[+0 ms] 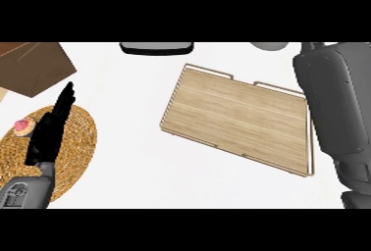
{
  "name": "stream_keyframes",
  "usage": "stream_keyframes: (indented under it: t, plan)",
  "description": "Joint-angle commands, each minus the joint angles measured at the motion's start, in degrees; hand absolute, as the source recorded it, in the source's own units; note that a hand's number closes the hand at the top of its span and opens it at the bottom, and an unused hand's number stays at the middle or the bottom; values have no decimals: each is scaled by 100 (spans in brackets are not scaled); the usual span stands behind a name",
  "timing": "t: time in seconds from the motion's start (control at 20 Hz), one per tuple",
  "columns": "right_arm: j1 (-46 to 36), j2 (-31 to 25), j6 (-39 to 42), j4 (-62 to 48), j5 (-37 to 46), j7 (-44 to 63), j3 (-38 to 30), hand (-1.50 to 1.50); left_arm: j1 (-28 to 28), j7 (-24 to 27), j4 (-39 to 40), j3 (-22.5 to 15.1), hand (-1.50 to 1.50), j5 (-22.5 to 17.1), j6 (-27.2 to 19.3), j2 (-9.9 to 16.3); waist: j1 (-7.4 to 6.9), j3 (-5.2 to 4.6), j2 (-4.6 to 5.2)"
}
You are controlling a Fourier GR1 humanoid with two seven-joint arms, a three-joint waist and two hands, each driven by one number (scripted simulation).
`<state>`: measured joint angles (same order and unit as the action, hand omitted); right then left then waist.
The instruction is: Pick the sweet potato from the tray and place it in the tiered basket
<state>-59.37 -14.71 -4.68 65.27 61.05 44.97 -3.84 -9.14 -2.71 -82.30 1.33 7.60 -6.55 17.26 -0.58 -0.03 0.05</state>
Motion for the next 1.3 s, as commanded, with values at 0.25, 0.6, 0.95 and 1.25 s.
stream_keyframes:
  t: [0.25,0.6,0.95,1.25]
  plan:
    - [-401,-760,8,-949,-723,-1159,-801,150,185,-76,-216,-133,0,224,-70,-215,-9,3,13]
    - [-497,-1313,-434,-2329,56,-1800,-478,150,-50,-278,-238,163,0,-39,229,5,-88,2,47]
    - [-543,-2246,-661,-3278,754,-2009,-333,150,215,-37,-352,-118,0,203,63,-271,-113,5,48]
    - [-824,-2647,-821,-4191,627,-2858,-605,150,-160,-112,72,-49,0,270,7,-366,-106,6,76]
